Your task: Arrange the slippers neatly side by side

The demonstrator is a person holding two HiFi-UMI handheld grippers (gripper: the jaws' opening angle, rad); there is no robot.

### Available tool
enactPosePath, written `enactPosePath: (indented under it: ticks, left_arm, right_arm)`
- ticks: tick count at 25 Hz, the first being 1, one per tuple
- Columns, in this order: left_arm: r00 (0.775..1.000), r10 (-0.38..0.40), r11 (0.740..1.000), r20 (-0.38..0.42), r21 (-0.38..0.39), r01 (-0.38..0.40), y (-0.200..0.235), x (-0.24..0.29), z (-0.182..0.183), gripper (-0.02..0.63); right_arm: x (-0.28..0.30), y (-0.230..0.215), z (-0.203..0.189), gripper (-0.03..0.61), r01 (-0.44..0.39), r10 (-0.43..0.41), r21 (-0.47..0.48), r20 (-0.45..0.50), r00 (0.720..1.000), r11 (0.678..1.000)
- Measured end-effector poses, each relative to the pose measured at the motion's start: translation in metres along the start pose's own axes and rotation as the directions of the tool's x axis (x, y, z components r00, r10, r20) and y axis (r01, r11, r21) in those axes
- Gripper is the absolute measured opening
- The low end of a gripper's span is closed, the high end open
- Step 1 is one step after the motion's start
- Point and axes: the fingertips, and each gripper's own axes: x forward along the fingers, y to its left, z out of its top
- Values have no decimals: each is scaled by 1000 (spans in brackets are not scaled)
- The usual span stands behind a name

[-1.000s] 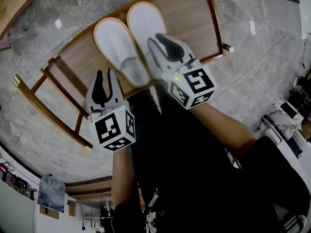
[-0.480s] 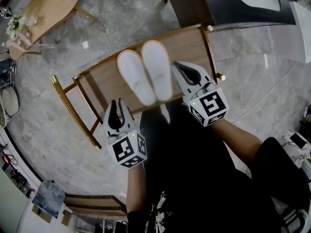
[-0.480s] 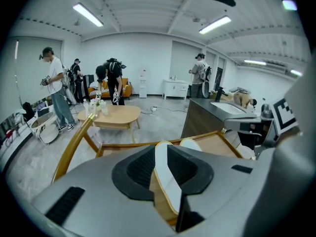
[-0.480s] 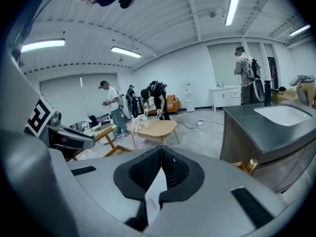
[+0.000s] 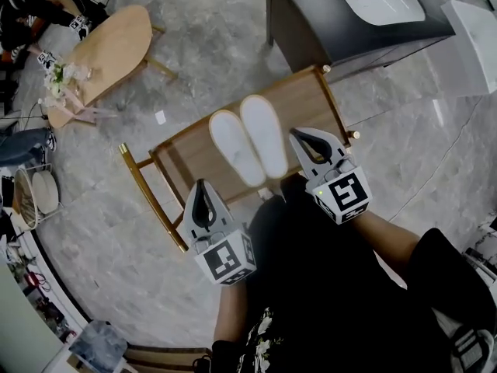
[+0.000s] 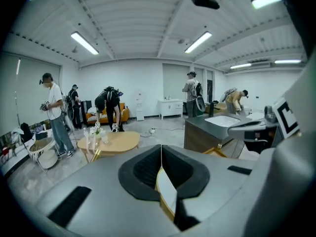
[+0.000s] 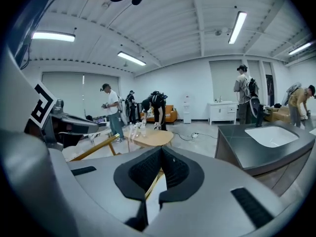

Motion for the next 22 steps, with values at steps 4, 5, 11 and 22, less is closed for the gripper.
enactPosePath:
  ticks: [4,5,11,22]
  left_arm:
    - [998,-26,1000,59,0,26,9,-19,16,6]
    - [997,-32,999,68,-2,33,11,-24,19,6]
    - [986,-74,997,148,29,71,19,-48,44,6]
    - [950,-161,981,267,145,126,-8,-72,79,6]
  right_arm:
    - [-16,25,15,0,30,-29,-19,40,999,999]
    - [-20,33,20,0,32,-30,-27,54,998,999]
    - [-50,56,52,0,72,-62,-46,184,981,996]
    - [-94,67,85,-2,130,-111,-61,255,961,990]
